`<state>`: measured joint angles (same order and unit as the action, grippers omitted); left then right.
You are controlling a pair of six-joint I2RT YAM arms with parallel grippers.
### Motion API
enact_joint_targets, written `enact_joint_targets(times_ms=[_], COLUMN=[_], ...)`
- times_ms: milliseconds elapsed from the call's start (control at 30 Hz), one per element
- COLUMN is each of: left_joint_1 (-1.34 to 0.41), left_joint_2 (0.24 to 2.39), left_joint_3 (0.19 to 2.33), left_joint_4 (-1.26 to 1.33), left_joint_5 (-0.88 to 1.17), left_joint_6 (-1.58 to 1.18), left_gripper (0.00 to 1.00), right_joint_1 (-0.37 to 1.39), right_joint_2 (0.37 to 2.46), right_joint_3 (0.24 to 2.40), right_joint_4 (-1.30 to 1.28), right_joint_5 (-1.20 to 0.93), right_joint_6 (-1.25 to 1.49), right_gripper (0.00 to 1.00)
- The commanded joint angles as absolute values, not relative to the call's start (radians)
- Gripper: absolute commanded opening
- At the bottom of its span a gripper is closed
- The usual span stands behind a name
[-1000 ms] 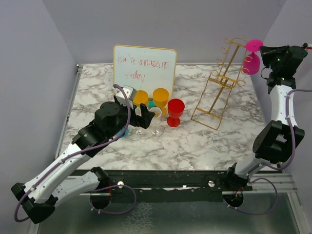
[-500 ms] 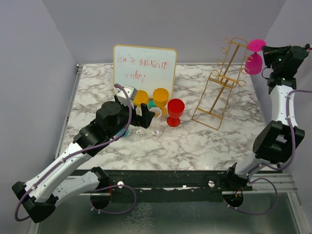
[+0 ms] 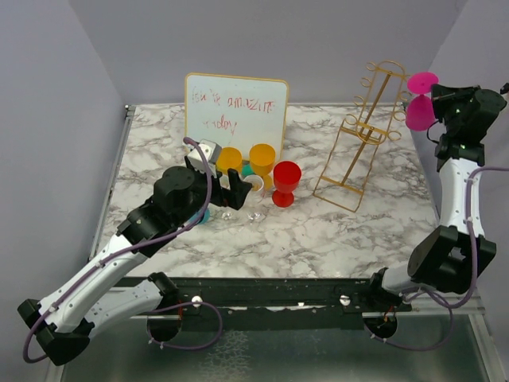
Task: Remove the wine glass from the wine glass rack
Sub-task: Pick up the wine glass from the wine rack, then place the wine glass at the center of the board.
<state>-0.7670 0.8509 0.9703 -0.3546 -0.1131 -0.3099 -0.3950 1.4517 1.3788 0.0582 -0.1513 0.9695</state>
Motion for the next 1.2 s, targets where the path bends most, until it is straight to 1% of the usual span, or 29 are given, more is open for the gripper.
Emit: enact_joint_targets(times_ms=[0, 200, 400, 467, 567, 667, 767, 867, 933, 1033, 1167], left_joint_1=[-0.764, -0.764, -0.764, -0.764, -0.764, -0.764, -0.764, -0.764, -0.764, -0.764, -0.764], left_joint_2=[0.808, 0.775, 0.762, 0.767, 0.784, 0.794, 0.804, 0.808, 0.805, 0.802, 0.829], left_joint_3=[0.954, 0.936, 0.922, 0.927, 0.944, 0.951, 0.953, 0.953, 0.953, 0.945, 0.965], left_joint_4=[-0.365, -0.371, -0.373, -0.374, -0.378, -0.380, -0.378, -0.372, -0.364, -0.341, -0.334], left_joint_5=[-0.132, -0.145, -0.106, -0.088, -0.070, -0.061, -0.039, -0.018, -0.004, -0.001, 0.046], left_joint_6=[-0.321, -0.343, -0.332, -0.309, -0.279, -0.277, -0.280, -0.285, -0.289, -0.307, -0.347], left_gripper=[0.99, 0.99, 0.99, 0.99, 0.99, 0.99, 0.99, 0.99, 0.99, 0.99, 0.99], right_joint_1=[-0.404, -0.404, -0.403, -0.404, -0.404, -0.401, -0.364, -0.345, -0.336, -0.313, -0.281], right_joint_2=[1.323, 1.113, 0.953, 0.890, 0.800, 0.724, 0.692, 0.672, 0.651, 0.605, 0.599], right_joint_3=[1.304, 1.190, 1.155, 1.128, 1.110, 1.120, 1.135, 1.127, 1.114, 1.071, 1.092], right_joint_4=[0.031, -0.069, -0.205, -0.249, -0.344, -0.477, -0.584, -0.621, -0.651, -0.600, -0.580], right_joint_5=[-0.074, -0.032, -0.082, -0.133, -0.201, -0.192, -0.186, -0.261, -0.318, -0.450, -0.572], right_joint_6=[0.896, 0.869, 0.844, 0.845, 0.825, 0.794, 0.779, 0.787, 0.839, 0.910, 0.888], right_gripper=[0.01, 0.01, 0.01, 0.01, 0.01, 0.01, 0.01, 0.00, 0.00, 0.01, 0.01])
